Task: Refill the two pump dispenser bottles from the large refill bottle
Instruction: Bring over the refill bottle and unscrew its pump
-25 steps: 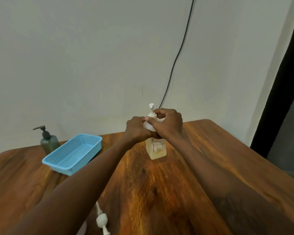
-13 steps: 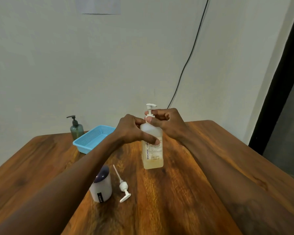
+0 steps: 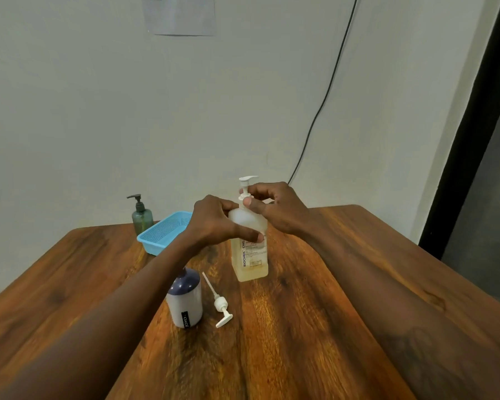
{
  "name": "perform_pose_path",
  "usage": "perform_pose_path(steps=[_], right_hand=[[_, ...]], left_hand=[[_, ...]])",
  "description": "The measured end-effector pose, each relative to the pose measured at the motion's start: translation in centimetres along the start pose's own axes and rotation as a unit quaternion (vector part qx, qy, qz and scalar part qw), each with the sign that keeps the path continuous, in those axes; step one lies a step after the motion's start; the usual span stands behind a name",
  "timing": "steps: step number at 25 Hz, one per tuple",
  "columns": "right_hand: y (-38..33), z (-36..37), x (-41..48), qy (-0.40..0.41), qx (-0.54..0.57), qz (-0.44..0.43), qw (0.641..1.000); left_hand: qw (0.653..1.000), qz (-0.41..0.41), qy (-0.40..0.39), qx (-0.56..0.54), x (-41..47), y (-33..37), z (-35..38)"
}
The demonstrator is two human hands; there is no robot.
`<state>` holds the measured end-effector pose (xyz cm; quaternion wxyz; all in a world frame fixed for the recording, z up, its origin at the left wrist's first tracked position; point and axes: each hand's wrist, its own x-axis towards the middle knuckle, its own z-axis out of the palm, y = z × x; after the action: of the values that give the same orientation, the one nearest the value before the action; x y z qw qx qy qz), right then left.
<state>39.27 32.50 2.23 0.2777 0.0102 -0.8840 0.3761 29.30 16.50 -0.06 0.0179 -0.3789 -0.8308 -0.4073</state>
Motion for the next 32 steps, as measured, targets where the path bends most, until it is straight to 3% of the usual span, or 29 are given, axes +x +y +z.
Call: perform_pose_path(steps=[3,5,7,15,21,28,30,32], right_hand=[[-0.7,0.8,-0.4,0.011,-0.035,-0.013,0.999],[-0.8,1.2,-0.5,0.093,-0.111,-0.016,0.989],[-0.7,1.3,-0.5,0.144,-0.114,-0.005,0.983],[-0.5,0.7,-0.4,-0.031,0.002,-0.013,0.999],[-1.1,1.6,-0.6,0.103,-0.095,0.008,0.99],[-0.1,0.0,-0.3,-0.058,0.042,0.028,0.997],[0.0,0.0,-0.4,-0.04,0.004,0.031,0.999],[-0.2,0.1,-0.5,0.042,-0.071,0.048,0.995]], left_hand=[[1.0,0.004,0.019,0.016,0.0,0.6,0.0],[0.999,0.006,0.03,0.038,0.0,0.9,0.1],[0.999,0.006,0.028,0.044,-0.1,0.7,0.3],[1.0,-0.003,0.007,0.007,-0.3,-0.2,-0.3],[1.0,-0.003,0.012,0.024,-0.3,0.1,0.1],[1.0,-0.002,-0.013,0.025,-0.1,-0.4,0.4],[1.0,0.004,-0.012,0.027,-0.1,-0.4,0.8],[1.0,0.006,-0.007,0.027,-0.1,-0.3,1.3]])
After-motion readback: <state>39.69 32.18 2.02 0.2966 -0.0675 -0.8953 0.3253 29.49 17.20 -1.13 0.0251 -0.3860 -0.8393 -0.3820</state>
